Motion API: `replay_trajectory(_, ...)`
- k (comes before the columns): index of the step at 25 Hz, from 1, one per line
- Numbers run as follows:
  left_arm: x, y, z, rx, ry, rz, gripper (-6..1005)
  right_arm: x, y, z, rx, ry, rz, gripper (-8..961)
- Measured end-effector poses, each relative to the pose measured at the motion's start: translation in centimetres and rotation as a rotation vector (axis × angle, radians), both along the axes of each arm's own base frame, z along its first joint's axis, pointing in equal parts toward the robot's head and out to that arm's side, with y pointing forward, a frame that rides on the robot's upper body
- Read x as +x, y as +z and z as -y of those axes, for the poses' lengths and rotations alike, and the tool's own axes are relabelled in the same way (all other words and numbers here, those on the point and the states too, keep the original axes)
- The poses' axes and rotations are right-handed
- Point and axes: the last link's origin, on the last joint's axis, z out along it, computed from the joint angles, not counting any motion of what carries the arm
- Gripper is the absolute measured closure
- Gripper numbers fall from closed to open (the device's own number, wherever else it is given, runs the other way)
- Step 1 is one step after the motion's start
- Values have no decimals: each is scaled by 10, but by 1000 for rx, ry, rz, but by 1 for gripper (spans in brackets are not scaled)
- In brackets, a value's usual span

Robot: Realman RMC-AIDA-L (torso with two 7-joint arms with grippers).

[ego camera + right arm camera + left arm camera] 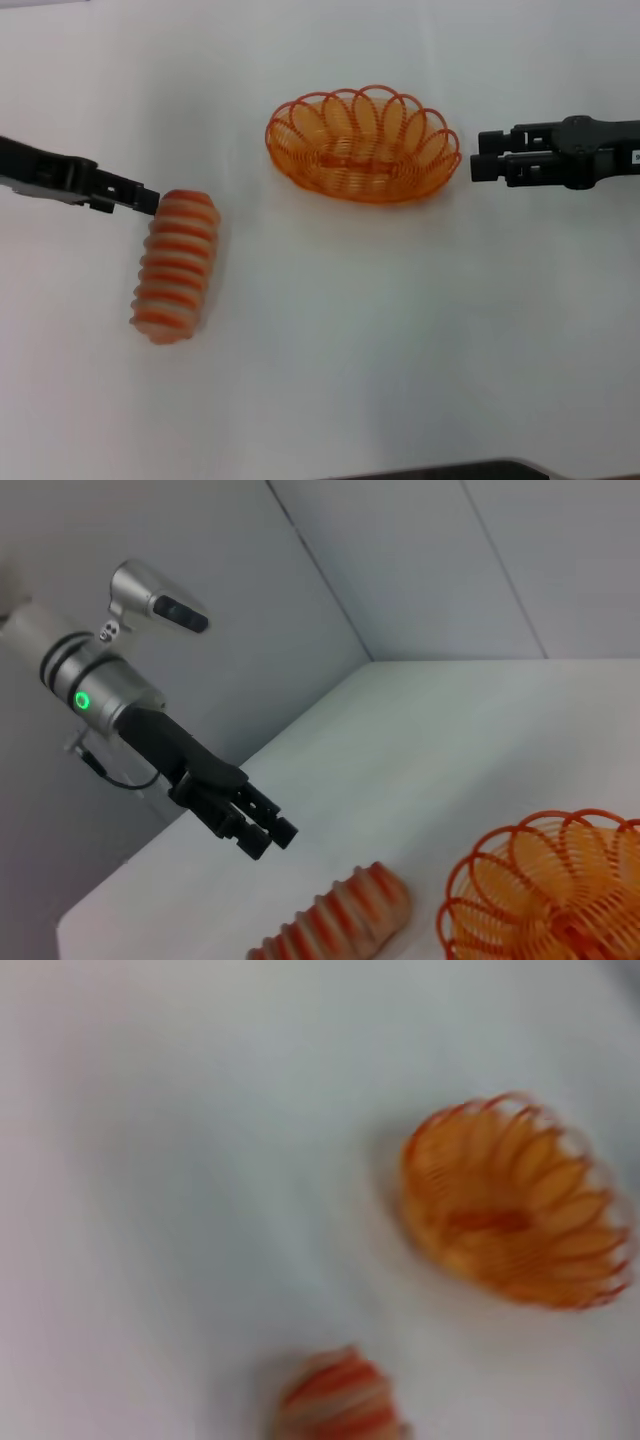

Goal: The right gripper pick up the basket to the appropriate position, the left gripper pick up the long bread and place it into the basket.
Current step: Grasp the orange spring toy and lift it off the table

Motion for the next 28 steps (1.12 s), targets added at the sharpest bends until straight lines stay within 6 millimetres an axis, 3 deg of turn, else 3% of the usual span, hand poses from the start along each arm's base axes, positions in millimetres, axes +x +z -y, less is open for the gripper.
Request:
replay_trajectory(1, 14, -7, -6, -13, 31, -106, 272, 1, 0, -1, 4, -2, 3, 293)
replay_trajectory(6, 32, -28, -16, -11, 55, -215, 273, 3, -1, -3, 23, -14, 16, 293)
replay_trajectory(12, 37, -54, -24, -10, 59, -305, 275, 4, -1, -4, 32, -18, 16, 293)
replay_trajectory(28, 47, -82, -26, -21, 8, -468, 278, 0, 1, -6, 44, -10, -7, 294)
